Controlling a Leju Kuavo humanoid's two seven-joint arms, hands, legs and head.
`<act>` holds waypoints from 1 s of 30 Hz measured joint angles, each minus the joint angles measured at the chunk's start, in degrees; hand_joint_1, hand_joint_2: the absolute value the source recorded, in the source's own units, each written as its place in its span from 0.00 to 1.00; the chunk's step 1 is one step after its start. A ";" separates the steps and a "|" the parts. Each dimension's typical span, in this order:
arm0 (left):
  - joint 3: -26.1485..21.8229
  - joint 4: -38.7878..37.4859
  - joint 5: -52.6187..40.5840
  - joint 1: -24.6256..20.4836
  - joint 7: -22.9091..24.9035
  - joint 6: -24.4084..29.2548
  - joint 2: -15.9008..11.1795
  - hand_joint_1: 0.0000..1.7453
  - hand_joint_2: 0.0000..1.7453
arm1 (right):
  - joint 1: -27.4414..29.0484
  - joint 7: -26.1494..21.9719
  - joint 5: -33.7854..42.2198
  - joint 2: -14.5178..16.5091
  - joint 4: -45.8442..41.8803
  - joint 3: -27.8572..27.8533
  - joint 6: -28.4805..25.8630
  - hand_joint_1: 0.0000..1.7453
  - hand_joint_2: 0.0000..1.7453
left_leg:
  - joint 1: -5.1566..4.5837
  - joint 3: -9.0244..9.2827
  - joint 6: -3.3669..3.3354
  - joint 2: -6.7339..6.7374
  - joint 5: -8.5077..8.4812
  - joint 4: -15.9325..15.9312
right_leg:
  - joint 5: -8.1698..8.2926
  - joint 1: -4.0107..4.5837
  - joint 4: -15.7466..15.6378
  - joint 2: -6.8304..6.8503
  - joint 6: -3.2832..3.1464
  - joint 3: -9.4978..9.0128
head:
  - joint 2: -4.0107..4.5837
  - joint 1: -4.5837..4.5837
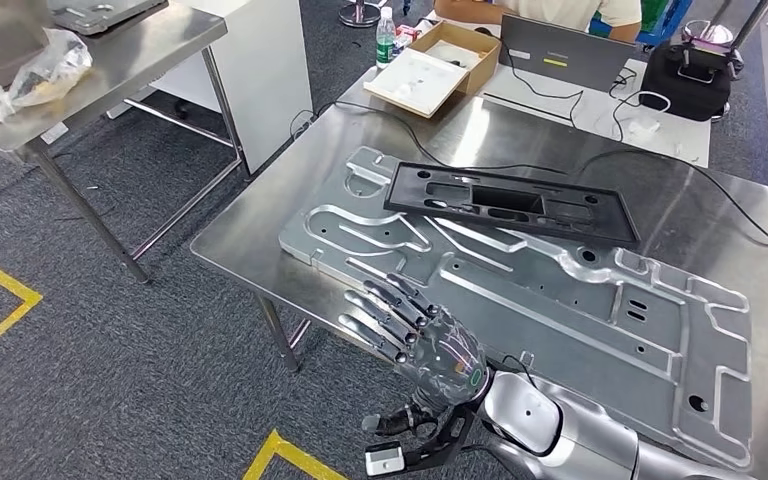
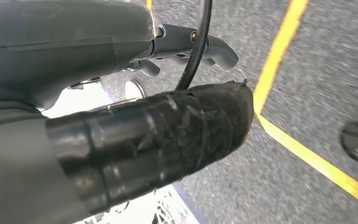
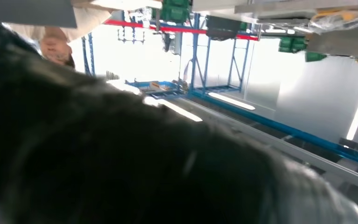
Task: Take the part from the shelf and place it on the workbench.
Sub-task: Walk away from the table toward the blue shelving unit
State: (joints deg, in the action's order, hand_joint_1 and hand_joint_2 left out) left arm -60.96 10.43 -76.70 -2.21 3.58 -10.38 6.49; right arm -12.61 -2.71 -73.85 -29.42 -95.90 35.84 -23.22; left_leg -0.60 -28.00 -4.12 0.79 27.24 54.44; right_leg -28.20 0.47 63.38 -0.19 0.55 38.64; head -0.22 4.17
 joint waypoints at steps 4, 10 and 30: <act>-0.03 0.00 0.00 0.08 0.02 0.08 0.03 0.00 0.00 | 0.47 0.10 0.19 0.01 -0.05 0.51 -0.37 0.00 0.00 | 0.23 -3.57 0.43 0.17 -2.35 0.66 | -4.55 -1.28 9.80 0.11 1.37 0.45 | -0.01 0.01; -0.04 0.00 -0.08 0.10 0.02 0.26 0.18 0.00 0.00 | 0.68 0.41 0.73 0.08 -0.81 1.42 -0.69 0.00 0.00 | 0.68 -7.70 2.41 0.10 -4.14 3.59 | -2.79 -1.39 -5.77 0.12 1.14 -11.56 | -0.02 -0.01; -0.99 0.00 -0.09 0.05 -2.21 0.06 0.37 0.00 0.00 | -1.02 -1.32 -0.38 0.07 -2.03 10.63 0.19 0.00 1.00 | 0.97 -1.13 1.42 0.42 0.57 1.61 | -1.67 -1.02 -1.21 3.04 0.55 -4.83 | -0.01 0.01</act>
State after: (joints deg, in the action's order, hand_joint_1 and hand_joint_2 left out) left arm -61.95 10.43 -76.79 -2.16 1.37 -10.32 6.86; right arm -13.63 -4.03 -74.23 -29.36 -97.94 46.47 -23.03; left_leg 0.37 -29.13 -2.71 1.21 27.81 56.04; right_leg -29.87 -0.56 62.17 2.85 1.10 33.81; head -0.24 4.19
